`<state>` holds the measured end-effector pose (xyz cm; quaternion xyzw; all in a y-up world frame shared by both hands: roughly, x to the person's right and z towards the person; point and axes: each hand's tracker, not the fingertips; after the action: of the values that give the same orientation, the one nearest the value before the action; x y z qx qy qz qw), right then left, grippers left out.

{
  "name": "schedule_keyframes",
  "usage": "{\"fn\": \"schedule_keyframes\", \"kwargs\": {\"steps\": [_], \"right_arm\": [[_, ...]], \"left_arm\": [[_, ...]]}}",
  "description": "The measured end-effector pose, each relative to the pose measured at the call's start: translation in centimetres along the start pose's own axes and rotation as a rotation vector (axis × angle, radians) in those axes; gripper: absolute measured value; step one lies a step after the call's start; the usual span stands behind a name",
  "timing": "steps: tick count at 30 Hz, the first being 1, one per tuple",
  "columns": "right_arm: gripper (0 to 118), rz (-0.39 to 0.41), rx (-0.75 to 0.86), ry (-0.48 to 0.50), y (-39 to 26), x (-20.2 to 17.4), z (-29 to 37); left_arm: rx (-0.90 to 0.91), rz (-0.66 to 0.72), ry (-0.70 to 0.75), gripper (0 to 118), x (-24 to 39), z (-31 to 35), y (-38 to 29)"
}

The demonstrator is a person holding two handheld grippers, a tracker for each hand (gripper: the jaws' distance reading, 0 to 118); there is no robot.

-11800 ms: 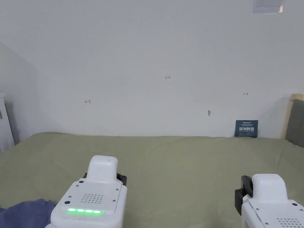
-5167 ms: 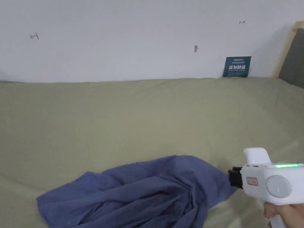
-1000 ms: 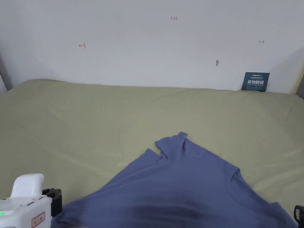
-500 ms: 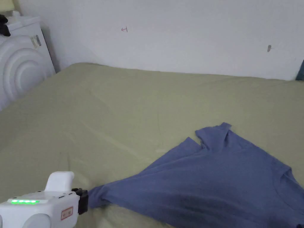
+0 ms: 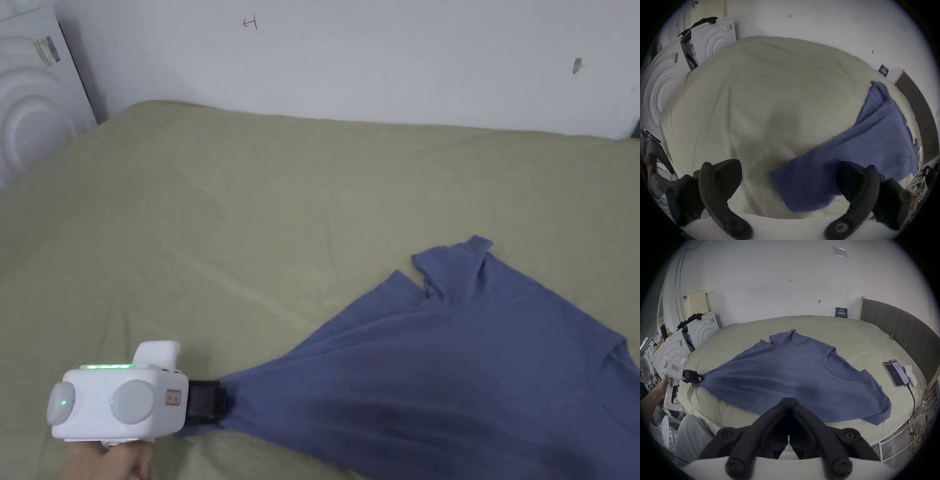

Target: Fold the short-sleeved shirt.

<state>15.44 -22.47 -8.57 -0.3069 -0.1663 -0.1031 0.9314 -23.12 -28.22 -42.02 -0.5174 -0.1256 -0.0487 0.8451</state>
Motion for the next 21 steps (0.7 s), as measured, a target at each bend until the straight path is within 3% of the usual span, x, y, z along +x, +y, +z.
{"fn": "schedule_keyframes", "kwargs": {"steps": [2,3,5,6,10,13,21], "right_arm": [[1,-0.007,-0.014,0.0,-0.1,0.3,-0.4],[1,-0.013,-0.018,-0.001,-0.2,0.6,-0.7],[1,-0.021,-0.036,0.004,-0.1,1.1,-1.4],[1,-0.025,-0.038,0.004,0.1,1.4,-1.8],[1,-0.039,-0.043,-0.005,1.6,2.9,-4.0],[1,0.006,-0.08,-0.018,4.1,4.4,-7.4],[1,0.064,-0.122,0.011,15.6,8.0,-20.8]], "left_arm": [[0.04,-0.061,0.046,91,0.9,0.9,-0.7],[0.033,-0.064,0.007,73,1.2,1.6,-0.8],[0.043,-0.035,-0.079,6,1.2,2.7,-0.9],[0.05,-0.019,-0.124,2,1.5,3.0,-1.1],[0.07,-0.069,-0.051,2,2.5,2.8,-1.0],[0.064,-0.061,-0.049,2,2.4,2.4,-0.9],[0.066,-0.041,-0.055,2,2.4,2.0,-1.1]]}}
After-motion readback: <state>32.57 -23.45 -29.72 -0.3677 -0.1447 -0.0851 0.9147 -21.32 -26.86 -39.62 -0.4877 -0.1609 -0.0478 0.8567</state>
